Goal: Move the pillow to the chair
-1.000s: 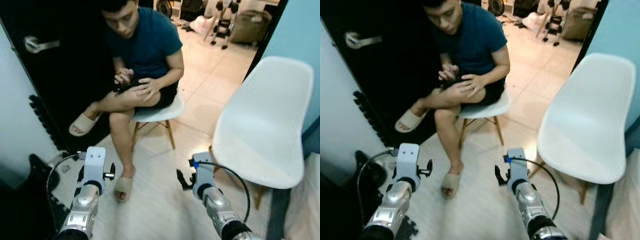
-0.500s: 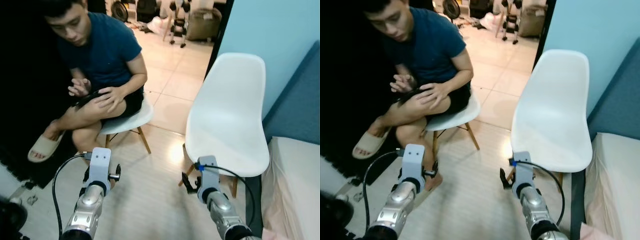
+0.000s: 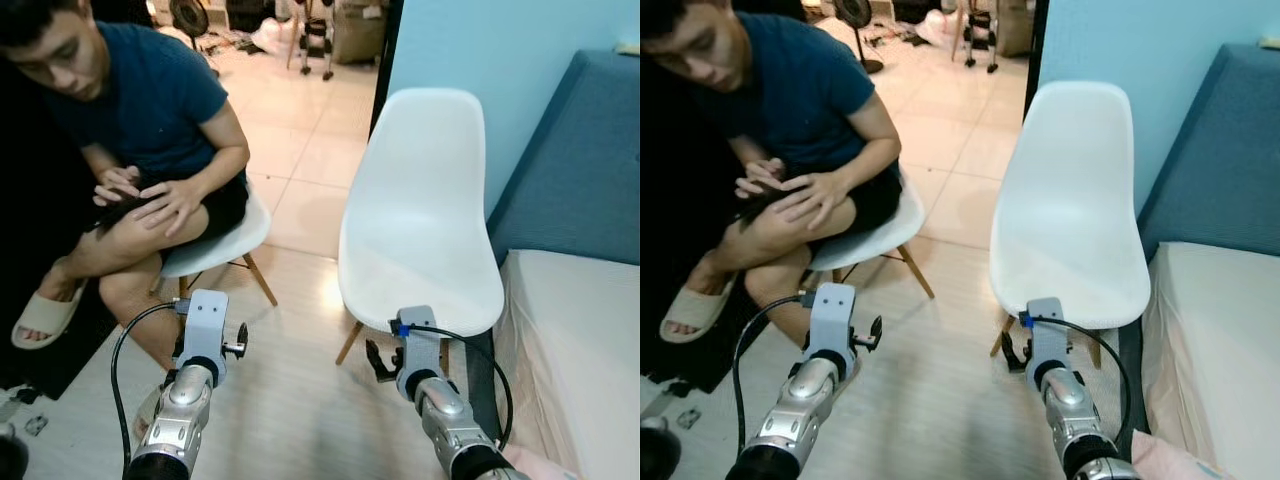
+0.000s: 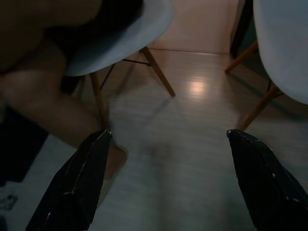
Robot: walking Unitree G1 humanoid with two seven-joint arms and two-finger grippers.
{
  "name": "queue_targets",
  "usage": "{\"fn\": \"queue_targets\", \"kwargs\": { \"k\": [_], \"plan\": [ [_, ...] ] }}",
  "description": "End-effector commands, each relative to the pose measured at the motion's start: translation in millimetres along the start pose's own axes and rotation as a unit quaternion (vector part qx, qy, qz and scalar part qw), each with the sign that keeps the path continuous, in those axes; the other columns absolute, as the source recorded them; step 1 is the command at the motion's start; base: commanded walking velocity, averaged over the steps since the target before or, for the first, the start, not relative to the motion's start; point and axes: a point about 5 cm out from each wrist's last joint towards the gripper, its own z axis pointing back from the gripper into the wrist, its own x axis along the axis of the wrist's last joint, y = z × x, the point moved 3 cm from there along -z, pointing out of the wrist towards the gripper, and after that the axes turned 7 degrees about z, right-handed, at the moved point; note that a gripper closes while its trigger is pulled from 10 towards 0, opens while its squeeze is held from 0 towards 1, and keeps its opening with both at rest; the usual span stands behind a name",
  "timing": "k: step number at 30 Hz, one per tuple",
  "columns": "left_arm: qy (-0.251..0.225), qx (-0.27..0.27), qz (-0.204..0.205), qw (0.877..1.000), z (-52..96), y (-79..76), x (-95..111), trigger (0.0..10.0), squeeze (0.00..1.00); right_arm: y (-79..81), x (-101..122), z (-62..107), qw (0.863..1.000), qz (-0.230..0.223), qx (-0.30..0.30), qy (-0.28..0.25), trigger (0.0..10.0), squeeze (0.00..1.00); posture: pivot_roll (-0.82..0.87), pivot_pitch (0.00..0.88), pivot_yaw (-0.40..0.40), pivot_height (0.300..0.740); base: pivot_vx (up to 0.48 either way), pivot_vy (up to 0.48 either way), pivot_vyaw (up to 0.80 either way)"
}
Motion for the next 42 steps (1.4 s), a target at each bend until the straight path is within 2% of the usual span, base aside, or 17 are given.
{"fn": "queue_targets", "kwargs": {
  "k": [1,18,27,42],
  "plan": [
    [0.011,0.008,-0.003,1.000,1.8,5.9,-5.4,10.0,0.00,3.2,-7.6,2.4,1.000,0.000,0.003,0.012,10.0,0.00,0.03,0.069,0.011,0.740,0.000,0.000,0.00],
    [0.015,0.012,0.014,1.000,0.1,1.9,-5.5,10.0,0.00,0.5,-7.1,2.4,1.000,0.001,0.000,0.013,10.0,0.00,0.02,0.072,0.007,0.740,0.000,0.000,0.00],
    [0.006,0.014,0.008,1.000,1.1,5.3,-2.8,10.0,0.00,0.7,-6.7,2.3,1.000,0.002,0.001,0.012,10.0,0.00,0.02,0.073,0.004,0.740,0.000,0.000,0.00],
    [-0.001,0.005,0.011,1.000,0.8,2.0,-0.6,10.0,0.00,-0.6,-3.8,1.8,1.000,-0.002,0.001,0.004,10.0,0.00,0.02,0.066,0.004,0.740,0.287,0.000,0.00]
  ]
}}
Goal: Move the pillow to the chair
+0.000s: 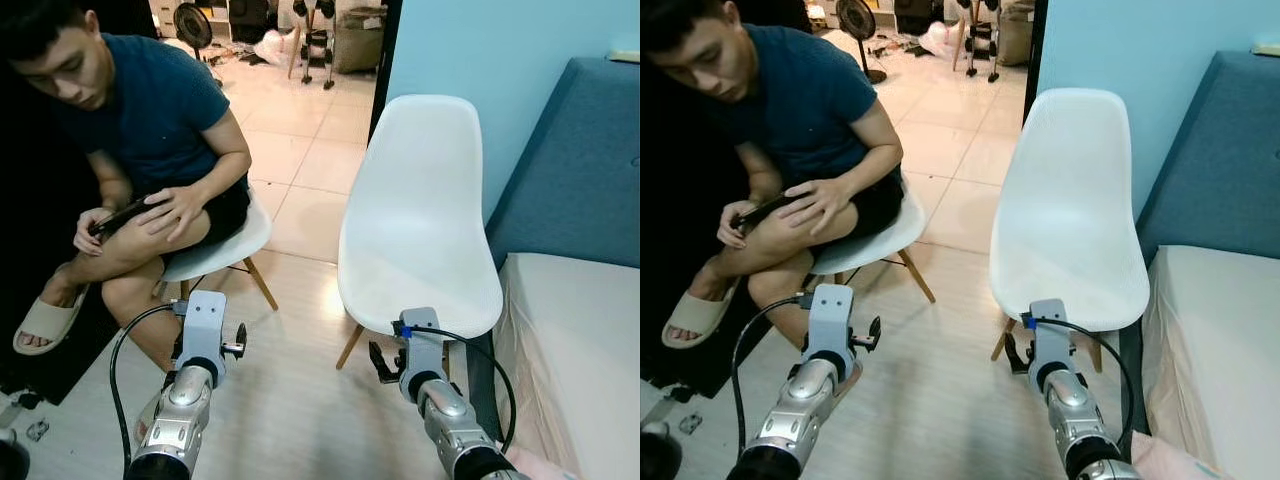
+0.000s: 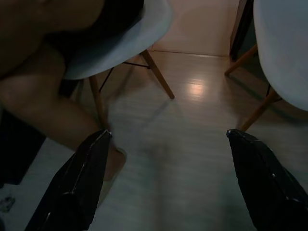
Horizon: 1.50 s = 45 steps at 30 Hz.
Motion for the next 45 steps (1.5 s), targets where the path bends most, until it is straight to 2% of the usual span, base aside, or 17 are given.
{"fn": "queue_targets", "kwargs": {
  "k": [1,7,23,29,45],
  "plan": [
    [-0.001,0.000,0.004,1.000,1.5,2.4,-1.4,10.0,0.00,2.7,-1.5,0.4,1.000,-0.003,0.004,0.001,10.0,0.00,0.02,0.066,0.004,0.740,0.326,0.000,0.00],
    [-0.002,-0.001,0.003,1.000,1.4,2.2,-1.1,10.0,0.00,2.5,-1.7,0.5,1.000,-0.008,0.004,0.001,10.0,0.00,0.02,0.062,0.006,0.740,0.328,0.000,0.00],
    [0.003,-0.010,0.001,1.000,0.7,0.0,-2.7,10.0,0.00,1.6,-4.1,1.5,1.000,-0.011,-0.001,0.004,10.0,0.00,0.02,0.062,0.010,0.740,0.319,0.000,-0.65],
    [0.014,-0.021,0.000,1.000,2.5,-5.2,-8.2,10.0,0.00,2.9,-5.2,2.1,1.000,-0.008,0.001,0.005,10.0,0.00,0.02,0.067,0.008,0.740,0.000,0.000,0.00],
    [0.007,-0.020,0.002,1.000,2.5,-4.8,-6.6,10.0,0.00,2.9,-3.8,1.4,1.000,-0.010,0.002,0.004,10.0,0.00,0.02,0.072,0.004,0.740,0.000,0.000,-0.10]
  ]
}}
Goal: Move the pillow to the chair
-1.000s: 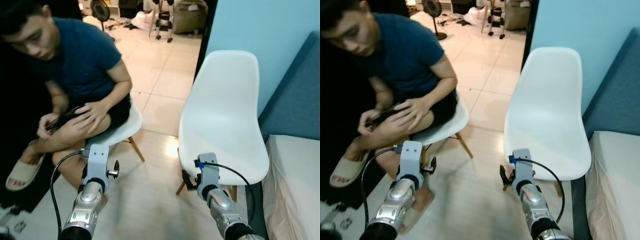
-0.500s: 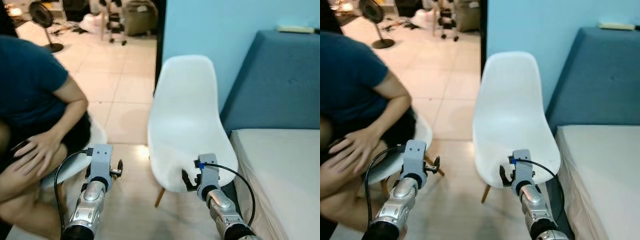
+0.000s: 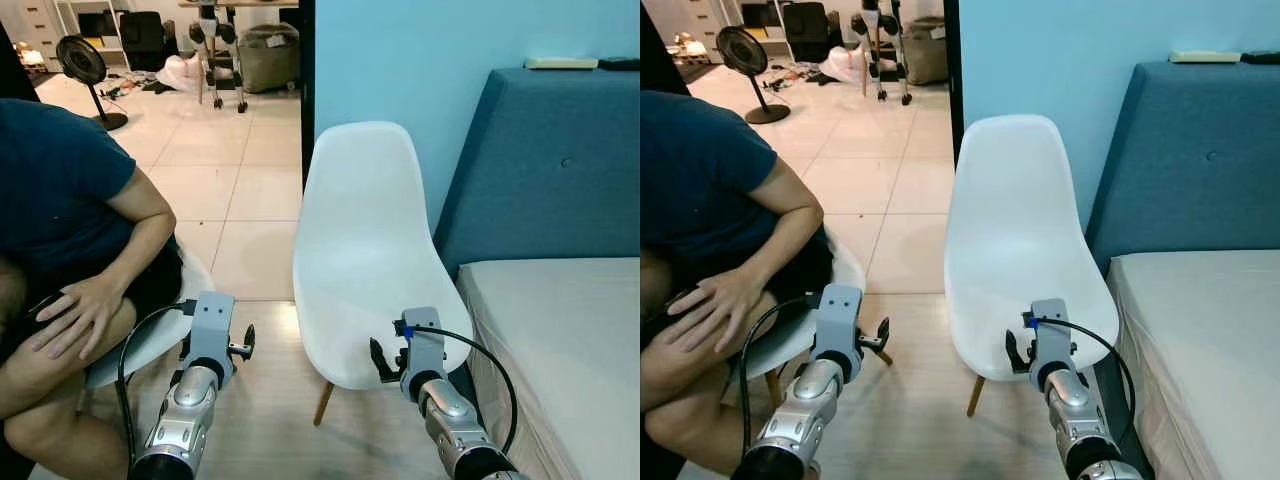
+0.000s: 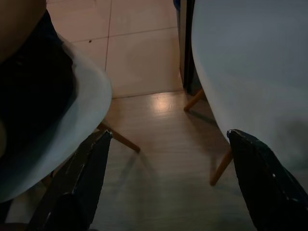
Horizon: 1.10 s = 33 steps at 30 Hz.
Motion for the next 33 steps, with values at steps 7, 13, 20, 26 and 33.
{"fn": "queue_targets", "kwargs": {
  "k": [7,13,20,26,33],
  "plan": [
    [0.003,0.006,0.002,1.000,0.2,2.1,-2.5,10.0,0.00,-1.1,-9.9,2.1,1.000,-0.004,-0.005,0.026,10.0,0.00,0.02,0.071,0.005,0.740,0.000,0.000,-0.80],
    [0.004,0.007,0.002,1.000,-0.3,2.1,-2.4,10.0,0.00,-0.5,-11.6,2.4,0.999,-0.009,-0.005,0.031,10.0,0.00,0.02,0.071,0.005,0.740,0.000,0.000,-0.80],
    [0.016,0.014,0.004,1.000,3.0,5.6,-10.8,10.0,0.00,0.7,-16.0,3.9,0.999,-0.006,-0.006,0.040,10.0,0.00,0.02,0.077,0.002,0.740,0.000,0.000,-0.80],
    [0.016,0.016,0.005,1.000,4.1,7.0,-11.8,10.0,0.00,1.3,-19.8,5.4,0.999,-0.001,-0.005,0.048,10.0,0.00,0.01,0.075,0.002,0.740,0.000,0.000,-0.80],
    [0.019,0.014,0.004,1.000,4.9,6.5,-14.4,10.0,0.00,2.4,-23.4,6.7,0.998,0.002,-0.004,0.055,10.0,0.00,0.01,0.047,0.003,0.740,0.000,0.000,-0.80]
  ]
}}
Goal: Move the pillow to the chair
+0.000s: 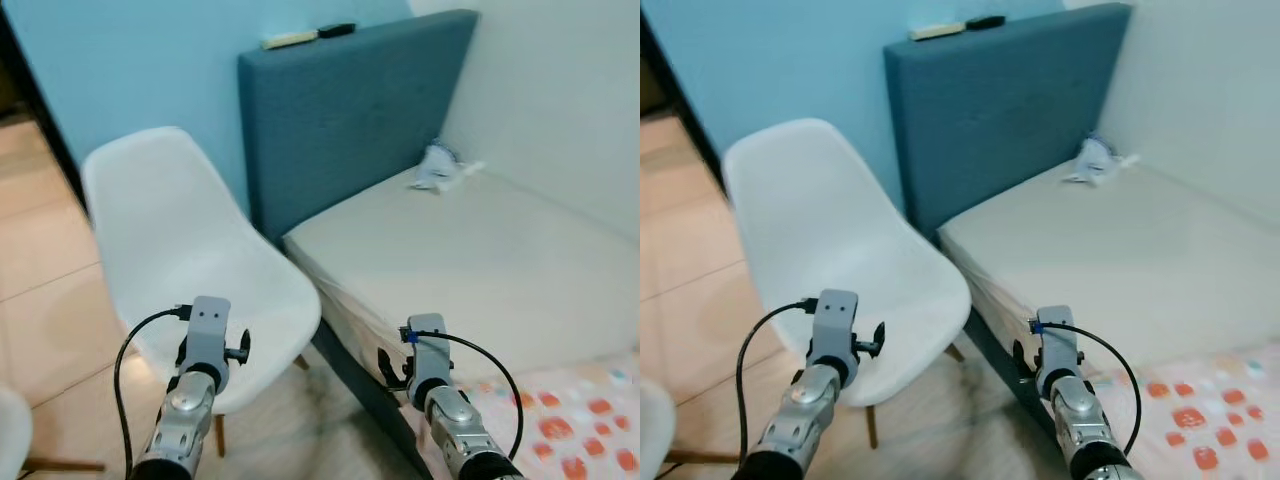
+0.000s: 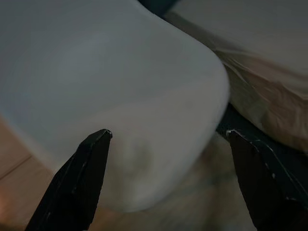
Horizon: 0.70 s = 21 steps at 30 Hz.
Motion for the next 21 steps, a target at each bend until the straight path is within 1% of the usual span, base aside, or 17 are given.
{"fn": "queue_targets", "kwargs": {
  "k": [1,7,8,13,14,17,21],
  "plan": [
    [0.005,-0.002,0.001,1.000,-0.6,-1.4,-2.3,10.0,0.00,1.7,-6.3,1.3,1.000,0.005,0.003,0.015,10.0,0.00,0.01,0.046,0.003,0.740,0.000,0.000,-0.80],
    [0.004,-0.003,-0.001,1.000,-3.7,-1.9,1.4,10.0,0.00,3.5,-4.3,0.0,1.000,0.007,0.008,0.014,10.0,0.00,0.01,0.036,-0.002,0.740,0.000,0.000,-0.80],
    [0.002,0.000,0.005,1.000,-4.1,-1.5,2.2,10.0,0.00,3.4,-4.5,0.0,1.000,0.008,0.008,0.016,10.0,0.00,0.02,0.029,-0.005,0.740,0.000,0.000,-0.80],
    [0.003,0.002,0.006,1.000,-2.5,-0.9,0.6,10.0,0.00,2.5,-6.6,0.9,1.000,0.006,0.005,0.019,10.0,0.00,0.02,0.023,-0.005,0.740,0.000,0.000,-0.80],
    [0.006,0.003,0.003,1.000,-0.5,-0.6,-2.7,10.0,0.00,1.4,-9.0,1.9,1.000,-0.002,0.000,0.022,10.0,0.00,0.02,0.016,-0.004,0.740,0.000,0.000,-0.80],
    [0.007,0.003,0.001,1.000,0.5,0.1,-4.7,10.0,0.00,1.2,-10.6,2.6,1.000,-0.003,-0.002,0.024,10.0,0.00,0.02,0.012,-0.002,0.740,0.000,0.000,-0.80],
    [0.007,0.003,0.001,1.000,0.0,1.0,-3.5,10.0,0.00,1.1,-11.4,3.1,1.000,-0.001,-0.002,0.024,10.0,0.00,0.02,0.013,0.004,0.740,0.000,0.000,-0.80]
  ]
}}
